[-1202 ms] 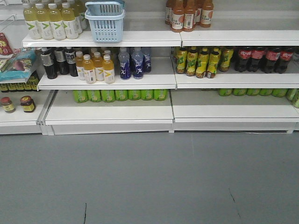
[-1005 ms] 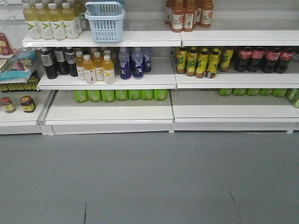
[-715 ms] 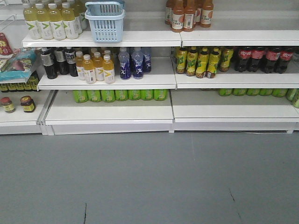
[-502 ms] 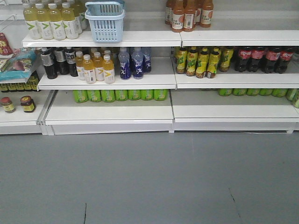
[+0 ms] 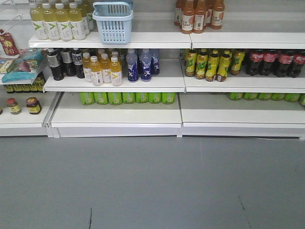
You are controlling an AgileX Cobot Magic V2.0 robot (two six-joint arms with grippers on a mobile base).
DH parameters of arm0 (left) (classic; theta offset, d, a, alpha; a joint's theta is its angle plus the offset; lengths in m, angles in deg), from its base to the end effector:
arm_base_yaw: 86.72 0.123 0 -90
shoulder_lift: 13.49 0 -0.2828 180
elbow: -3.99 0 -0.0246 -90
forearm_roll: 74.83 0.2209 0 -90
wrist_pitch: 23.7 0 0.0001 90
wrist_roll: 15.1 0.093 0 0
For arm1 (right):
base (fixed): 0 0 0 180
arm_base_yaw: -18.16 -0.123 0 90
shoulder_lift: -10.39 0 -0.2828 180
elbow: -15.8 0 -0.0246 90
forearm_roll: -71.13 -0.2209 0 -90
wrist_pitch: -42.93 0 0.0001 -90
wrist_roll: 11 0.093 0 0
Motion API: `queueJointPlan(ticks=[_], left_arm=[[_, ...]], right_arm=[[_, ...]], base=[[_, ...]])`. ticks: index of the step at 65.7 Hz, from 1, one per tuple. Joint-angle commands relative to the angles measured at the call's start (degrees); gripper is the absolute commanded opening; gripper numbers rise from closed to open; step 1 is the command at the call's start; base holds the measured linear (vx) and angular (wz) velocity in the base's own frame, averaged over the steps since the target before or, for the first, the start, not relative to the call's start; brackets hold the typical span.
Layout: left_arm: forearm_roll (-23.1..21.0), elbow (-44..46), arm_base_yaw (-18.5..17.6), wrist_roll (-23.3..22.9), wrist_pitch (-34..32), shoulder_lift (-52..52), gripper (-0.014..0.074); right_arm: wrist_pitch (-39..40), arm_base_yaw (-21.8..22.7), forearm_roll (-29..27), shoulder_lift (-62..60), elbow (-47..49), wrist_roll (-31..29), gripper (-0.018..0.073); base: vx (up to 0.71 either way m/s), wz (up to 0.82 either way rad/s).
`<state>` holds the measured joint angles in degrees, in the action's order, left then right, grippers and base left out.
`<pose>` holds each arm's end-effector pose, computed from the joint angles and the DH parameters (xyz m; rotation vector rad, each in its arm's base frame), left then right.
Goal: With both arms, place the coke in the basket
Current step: 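Drive the base toward the shelf holding the light-blue basket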
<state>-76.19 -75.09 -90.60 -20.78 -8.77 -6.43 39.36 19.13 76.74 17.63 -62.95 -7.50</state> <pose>0.0292 -0.0026 0.1792 -0.0435 1.7656 -0.1432 0.0311 -0.0011 0.1993 -0.0106 1.5630 -0.0469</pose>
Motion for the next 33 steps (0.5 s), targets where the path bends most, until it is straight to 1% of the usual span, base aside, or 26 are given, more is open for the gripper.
queueJointPlan(ticks=[1, 22, 33], left_arm=[[-0.03, 1.79, 0.06, 0.18, -3.8, -0.74, -0.0006], [-0.03, 1.79, 0.06, 0.18, -3.8, -0.74, -0.0006], [-0.03, 1.79, 0.06, 0.18, -3.8, -0.74, -0.0006]], right_arm=[[3.9, 0.1, 0.49, -0.71, -0.46, -0.43, -0.0005], [3.9, 0.1, 0.49, -0.71, -0.46, -0.43, -0.0005], [3.9, 0.1, 0.49, -0.71, -0.46, -0.43, -0.0005]], base=[[0.07, 0.1], [0.09, 0.08], [0.11, 0.16]])
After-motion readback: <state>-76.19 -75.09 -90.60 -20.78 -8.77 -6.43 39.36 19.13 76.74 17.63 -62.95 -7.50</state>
